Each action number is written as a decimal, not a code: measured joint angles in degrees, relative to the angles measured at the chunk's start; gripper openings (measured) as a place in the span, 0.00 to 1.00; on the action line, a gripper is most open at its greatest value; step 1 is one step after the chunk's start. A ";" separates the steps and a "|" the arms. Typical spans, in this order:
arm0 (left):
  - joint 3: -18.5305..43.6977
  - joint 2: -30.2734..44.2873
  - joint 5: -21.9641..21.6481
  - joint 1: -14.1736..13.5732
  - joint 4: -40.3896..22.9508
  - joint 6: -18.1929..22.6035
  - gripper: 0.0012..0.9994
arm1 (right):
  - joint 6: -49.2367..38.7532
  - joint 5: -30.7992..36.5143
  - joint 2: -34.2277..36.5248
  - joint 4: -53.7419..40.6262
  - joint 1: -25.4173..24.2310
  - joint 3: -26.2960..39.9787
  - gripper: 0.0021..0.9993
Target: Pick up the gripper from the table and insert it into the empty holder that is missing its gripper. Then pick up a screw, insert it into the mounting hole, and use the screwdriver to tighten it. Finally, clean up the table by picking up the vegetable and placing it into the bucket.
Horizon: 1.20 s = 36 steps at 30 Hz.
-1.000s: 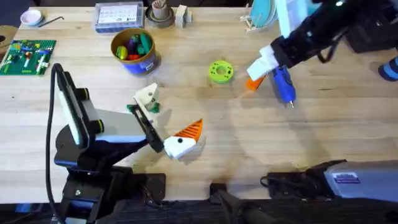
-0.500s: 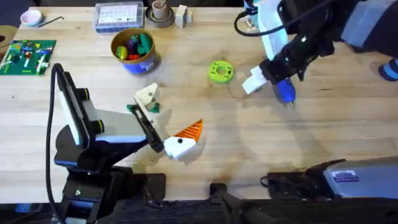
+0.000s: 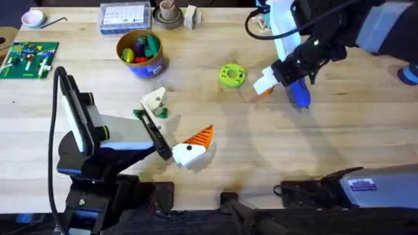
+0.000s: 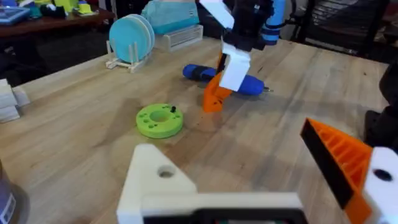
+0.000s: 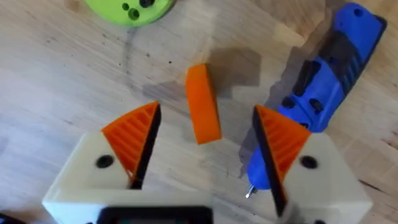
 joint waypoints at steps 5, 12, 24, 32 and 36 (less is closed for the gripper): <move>0.00 0.00 0.00 0.00 0.00 0.00 0.99 | -0.04 -0.02 0.02 0.66 -0.02 -0.03 0.51; 0.00 0.00 0.00 0.00 0.00 0.02 0.99 | 0.08 0.01 -0.02 0.96 -0.02 -0.04 0.01; 0.00 0.00 0.00 0.00 0.00 0.02 0.99 | 0.46 -0.10 -13.28 -5.48 0.00 0.23 0.01; 0.00 0.00 0.00 0.00 0.00 0.17 0.99 | 2.90 -12.16 -27.44 -8.91 0.00 2.32 0.01; 0.00 0.00 0.00 0.00 0.00 0.17 0.99 | 6.08 -18.70 -34.13 -11.36 0.00 2.67 0.01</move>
